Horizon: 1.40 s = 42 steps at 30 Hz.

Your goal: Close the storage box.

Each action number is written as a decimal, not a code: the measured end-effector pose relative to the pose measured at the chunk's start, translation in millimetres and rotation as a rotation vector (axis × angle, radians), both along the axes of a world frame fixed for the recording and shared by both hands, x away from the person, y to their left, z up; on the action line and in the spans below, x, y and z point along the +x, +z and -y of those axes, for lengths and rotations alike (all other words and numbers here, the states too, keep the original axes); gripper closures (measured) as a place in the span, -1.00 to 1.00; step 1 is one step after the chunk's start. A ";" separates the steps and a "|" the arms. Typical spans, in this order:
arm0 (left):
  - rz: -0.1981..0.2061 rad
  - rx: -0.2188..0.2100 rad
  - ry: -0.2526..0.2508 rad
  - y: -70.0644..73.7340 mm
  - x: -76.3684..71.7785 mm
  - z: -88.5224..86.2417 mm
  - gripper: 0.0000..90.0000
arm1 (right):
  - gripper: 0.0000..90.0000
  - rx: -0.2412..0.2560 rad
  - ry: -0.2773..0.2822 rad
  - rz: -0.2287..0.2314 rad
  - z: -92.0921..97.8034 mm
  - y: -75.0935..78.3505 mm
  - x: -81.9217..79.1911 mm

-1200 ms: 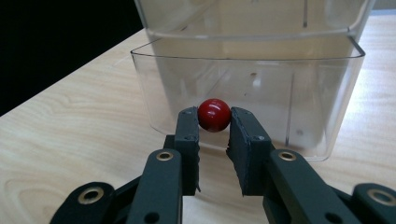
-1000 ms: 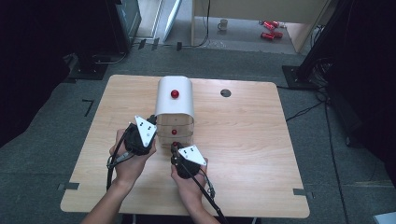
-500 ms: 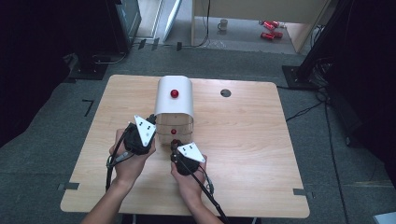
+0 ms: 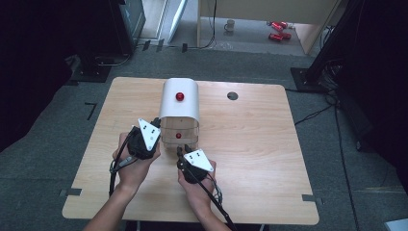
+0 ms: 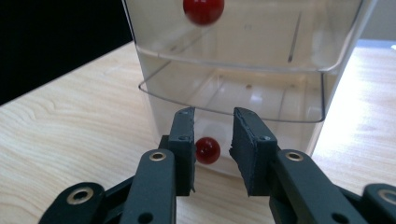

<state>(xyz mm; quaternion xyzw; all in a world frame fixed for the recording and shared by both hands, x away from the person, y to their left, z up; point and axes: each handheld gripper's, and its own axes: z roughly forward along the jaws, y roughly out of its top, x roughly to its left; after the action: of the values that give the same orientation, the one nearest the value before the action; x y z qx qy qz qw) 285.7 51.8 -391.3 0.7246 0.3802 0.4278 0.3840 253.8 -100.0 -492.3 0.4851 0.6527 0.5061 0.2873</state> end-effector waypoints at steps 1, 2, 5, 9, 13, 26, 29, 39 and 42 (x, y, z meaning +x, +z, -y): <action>-0.001 -0.001 -0.001 0.0 0.0 0.1 0.99 | 0.57 -0.007 0.001 -0.013 0.0 -1.2 1.5; -0.002 -0.003 -0.001 0.1 -0.1 0.1 0.99 | 0.57 -0.007 0.000 -0.025 0.0 -3.0 2.9; -0.005 -0.004 -0.005 0.4 0.1 -0.1 0.99 | 0.57 0.011 0.001 -0.029 1.4 -7.3 9.4; -0.007 -0.005 -0.011 0.6 0.4 -0.5 0.99 | 0.59 0.015 -0.002 -0.024 0.7 -6.3 12.7; -0.008 -0.008 -0.013 0.7 1.2 0.6 0.98 | 0.56 0.015 -0.002 -0.021 -0.7 -5.9 15.9; -0.001 -0.007 -0.004 -0.2 0.9 0.4 0.99 | 0.45 0.052 0.025 0.085 3.4 25.3 -0.8; -0.006 -0.007 -0.013 0.6 0.7 -0.2 0.99 | 0.45 0.061 0.025 0.086 3.8 26.6 5.9; -0.011 -0.007 -0.020 1.1 2.7 -0.5 0.98 | 0.37 0.056 0.056 0.104 0.1 29.4 12.0; -0.009 -0.008 -0.025 1.4 3.4 -0.7 0.95 | 0.26 0.040 0.077 0.086 1.0 26.9 8.6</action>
<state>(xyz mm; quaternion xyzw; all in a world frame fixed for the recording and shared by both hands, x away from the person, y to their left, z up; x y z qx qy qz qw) 289.1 52.4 -389.9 0.7297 0.3747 0.4181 0.3903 262.3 -101.0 -465.4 0.4430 0.6477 0.5501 0.2857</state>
